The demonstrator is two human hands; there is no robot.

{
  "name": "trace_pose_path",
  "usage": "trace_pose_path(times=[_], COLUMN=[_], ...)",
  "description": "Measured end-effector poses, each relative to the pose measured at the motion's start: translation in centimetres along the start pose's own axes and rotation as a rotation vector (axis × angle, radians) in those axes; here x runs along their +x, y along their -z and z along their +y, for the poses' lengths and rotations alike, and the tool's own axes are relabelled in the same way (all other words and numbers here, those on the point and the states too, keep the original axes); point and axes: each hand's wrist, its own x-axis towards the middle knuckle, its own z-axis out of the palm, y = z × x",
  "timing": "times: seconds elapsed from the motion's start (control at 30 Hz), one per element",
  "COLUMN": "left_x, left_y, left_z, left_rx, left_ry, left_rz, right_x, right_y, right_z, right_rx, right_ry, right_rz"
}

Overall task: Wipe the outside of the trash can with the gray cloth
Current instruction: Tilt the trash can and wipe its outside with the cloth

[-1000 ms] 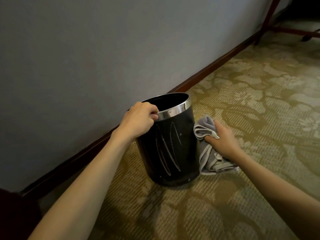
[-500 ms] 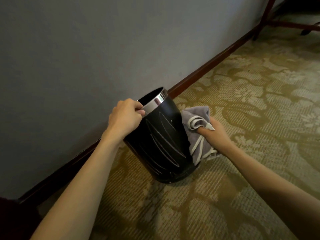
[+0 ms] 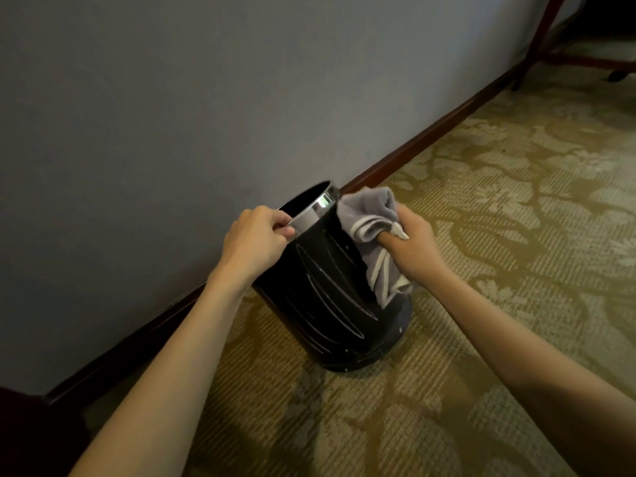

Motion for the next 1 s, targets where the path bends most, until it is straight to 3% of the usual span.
trace_pose_path(times=[0.1, 0.23, 0.5, 0.77, 1.0], left_x=[0.1, 0.3, 0.4, 0.2, 0.4], left_y=[-0.1, 0.3, 1.3, 0.0, 0.1], left_z=[0.1, -0.7, -3.4, -0.7, -0.4], left_rx=[0.006, -0.024, -0.137, -0.046, -0.054], left_ry=[0.005, 0.036, 0.126, 0.038, 0.065], left_rz=[0.016, 0.028, 0.043, 0.026, 0.013], right_x=[1.1, 1.1, -2.0, -0.2, -0.8], right_y=[-1.0, -1.1, 1.8, -0.3, -0.4], right_z=[-2.0, -2.2, 2.0, -2.2, -1.7], right_rx=[-0.112, -0.286, -0.603, -0.504, -0.518], right_ry=[0.152, 0.198, 0.150, 0.315, 0.316], right_rz=[0.004, -0.034, -0.378, -0.176, -0.194])
